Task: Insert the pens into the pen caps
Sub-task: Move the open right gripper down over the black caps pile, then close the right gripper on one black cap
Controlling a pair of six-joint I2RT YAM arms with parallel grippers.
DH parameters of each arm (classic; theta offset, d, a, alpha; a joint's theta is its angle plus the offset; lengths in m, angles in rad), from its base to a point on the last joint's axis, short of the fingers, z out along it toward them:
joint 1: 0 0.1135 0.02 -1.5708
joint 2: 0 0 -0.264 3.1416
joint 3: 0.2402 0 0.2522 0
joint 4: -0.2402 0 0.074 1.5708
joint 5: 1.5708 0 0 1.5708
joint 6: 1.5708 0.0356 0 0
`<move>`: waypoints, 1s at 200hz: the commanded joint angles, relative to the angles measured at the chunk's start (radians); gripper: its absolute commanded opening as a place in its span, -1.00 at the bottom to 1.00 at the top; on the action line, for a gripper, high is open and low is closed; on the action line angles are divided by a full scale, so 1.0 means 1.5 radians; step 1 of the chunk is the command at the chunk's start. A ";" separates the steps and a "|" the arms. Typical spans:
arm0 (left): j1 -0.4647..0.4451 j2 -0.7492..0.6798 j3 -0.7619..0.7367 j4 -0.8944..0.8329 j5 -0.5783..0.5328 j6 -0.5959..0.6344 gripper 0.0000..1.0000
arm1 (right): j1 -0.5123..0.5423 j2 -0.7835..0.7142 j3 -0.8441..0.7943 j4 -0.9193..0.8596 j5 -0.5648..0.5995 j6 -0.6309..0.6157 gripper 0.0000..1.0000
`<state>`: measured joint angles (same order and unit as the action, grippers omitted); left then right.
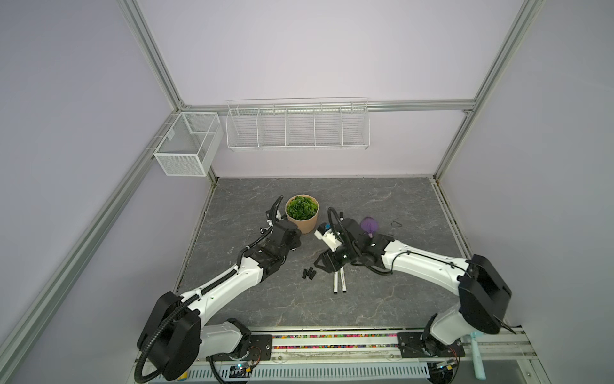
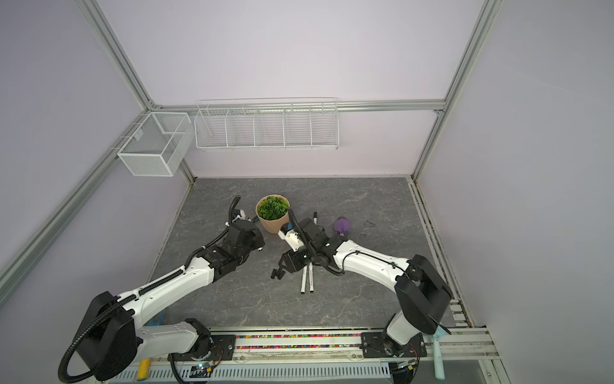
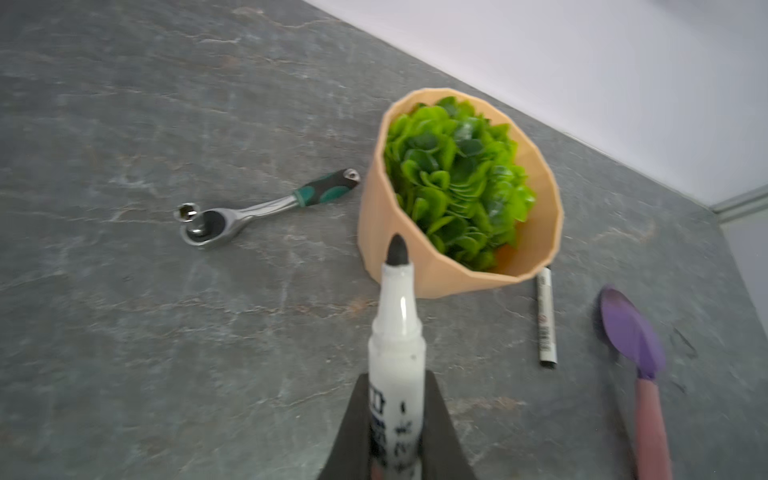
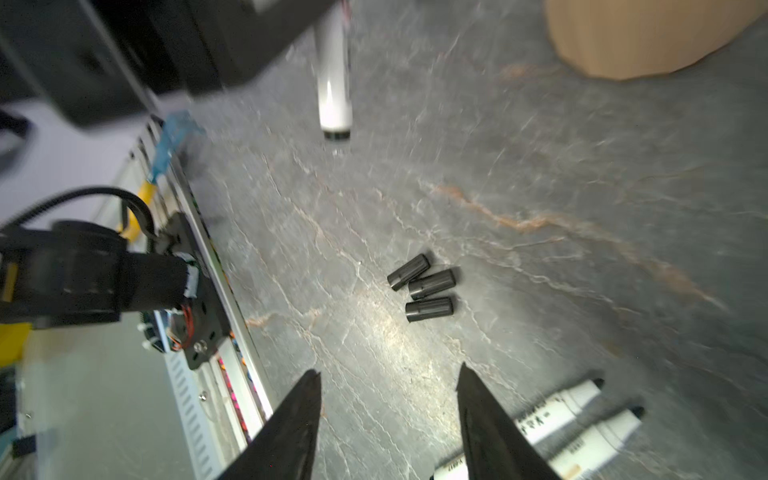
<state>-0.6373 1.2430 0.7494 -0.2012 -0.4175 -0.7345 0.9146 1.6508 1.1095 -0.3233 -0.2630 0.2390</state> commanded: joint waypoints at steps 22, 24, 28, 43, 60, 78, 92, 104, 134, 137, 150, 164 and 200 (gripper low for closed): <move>0.006 -0.038 -0.027 -0.050 -0.059 -0.051 -1.00 | 0.052 0.109 0.075 -0.120 0.072 -0.087 0.10; 0.006 -0.039 -0.027 -0.051 -0.060 -0.050 -1.00 | 0.051 0.113 0.076 -0.121 0.070 -0.088 0.10; 0.005 -0.040 -0.027 -0.052 -0.062 -0.048 -1.00 | 0.051 0.118 0.079 -0.121 0.067 -0.090 0.09; 0.006 -0.043 -0.024 -0.057 -0.069 -0.041 -1.00 | 0.052 0.140 0.090 -0.123 0.056 -0.094 0.09; 0.006 -0.045 -0.020 -0.062 -0.075 -0.036 -1.00 | 0.051 0.164 0.106 -0.132 0.042 -0.098 0.08; 0.006 -0.049 -0.018 -0.065 -0.077 -0.029 -1.00 | 0.051 0.186 0.119 -0.133 0.036 -0.100 0.08; 0.006 -0.052 -0.018 -0.070 -0.081 -0.026 -1.00 | 0.052 0.203 0.131 -0.136 0.046 -0.096 0.07; 0.006 -0.056 -0.018 -0.073 -0.085 -0.024 -1.00 | 0.052 0.218 0.144 -0.143 0.056 -0.093 0.07; 0.008 -0.067 -0.021 -0.078 -0.091 -0.017 -1.00 | 0.051 0.244 0.168 -0.152 0.096 -0.075 0.06; 0.008 -0.067 -0.021 -0.078 -0.092 -0.015 -1.00 | 0.051 0.246 0.169 -0.153 0.099 -0.072 0.06; 0.008 -0.070 -0.021 -0.081 -0.093 -0.014 -1.00 | 0.052 0.254 0.179 -0.155 0.112 -0.067 0.06; 0.007 -0.073 -0.024 -0.083 -0.093 -0.013 -1.00 | 0.052 0.264 0.192 -0.162 0.131 -0.059 0.06; 0.009 -0.073 -0.024 -0.085 -0.091 -0.007 -1.00 | 0.053 0.282 0.216 -0.174 0.177 -0.043 0.05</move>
<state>-0.6289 1.1484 0.7132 -0.3069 -0.5304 -0.7528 0.9939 2.0392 1.4166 -0.5415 -0.0723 0.1501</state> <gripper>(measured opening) 0.130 0.527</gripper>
